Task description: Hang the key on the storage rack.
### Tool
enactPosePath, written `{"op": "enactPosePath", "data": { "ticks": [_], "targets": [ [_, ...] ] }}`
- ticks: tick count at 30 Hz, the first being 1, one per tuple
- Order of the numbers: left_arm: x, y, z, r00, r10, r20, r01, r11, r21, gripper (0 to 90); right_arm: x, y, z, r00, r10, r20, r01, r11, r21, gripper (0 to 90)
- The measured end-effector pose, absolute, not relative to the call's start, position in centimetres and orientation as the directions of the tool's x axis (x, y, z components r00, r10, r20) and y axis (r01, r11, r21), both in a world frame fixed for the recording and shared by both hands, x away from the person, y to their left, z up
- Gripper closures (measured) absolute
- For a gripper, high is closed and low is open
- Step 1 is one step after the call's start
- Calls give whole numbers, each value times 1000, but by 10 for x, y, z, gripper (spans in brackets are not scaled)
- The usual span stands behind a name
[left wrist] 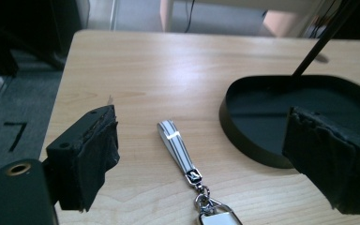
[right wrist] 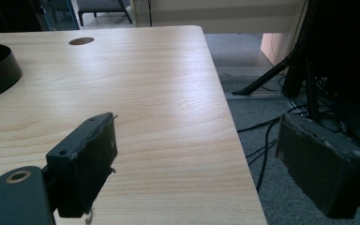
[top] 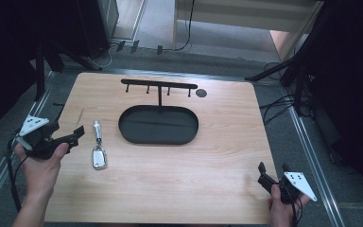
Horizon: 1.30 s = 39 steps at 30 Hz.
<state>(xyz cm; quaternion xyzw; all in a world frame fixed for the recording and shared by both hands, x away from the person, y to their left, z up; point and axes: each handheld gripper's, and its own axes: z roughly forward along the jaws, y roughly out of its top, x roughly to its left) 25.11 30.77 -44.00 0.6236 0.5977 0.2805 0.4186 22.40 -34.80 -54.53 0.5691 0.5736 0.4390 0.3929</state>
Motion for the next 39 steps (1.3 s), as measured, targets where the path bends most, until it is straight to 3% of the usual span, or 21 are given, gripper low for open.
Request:
{"op": "enactPosePath", "data": {
  "ticks": [9,15,19,22,26,29,32,35,39],
  "targets": [
    [294,295,-448,165,976,-142,624,9,781,154,224,-349,-545,-44,997,63,312,-46,949,129],
    [322,290,-452,138,984,-110,742,-29,670,165,225,-349,-545,-47,997,58,317,-41,947,130],
    [338,287,-459,120,989,-81,808,-50,588,253,225,-349,-545,-45,997,61,319,-44,947,130],
    [349,283,-462,123,991,-58,850,-75,521,265,225,-349,-545,-45,997,62,320,-45,946,130],
    [363,279,-464,132,987,-92,889,-76,452,464,226,-349,-545,-46,997,61,323,-43,945,131],
    [374,276,-471,134,987,-84,931,-97,353,513,226,-349,-545,-44,997,59,324,-42,945,132],
    [381,280,-479,76,987,-141,955,-32,294,572,226,-349,-545,-45,997,60,322,-43,946,132],
    [385,284,-486,26,990,-136,975,5,223,592,226,-349,-545,-45,997,62,323,-45,945,132],
    [389,282,-491,-24,990,-136,977,52,207,629,226,-350,-545,-46,997,67,325,-48,944,133]
  ]
}}
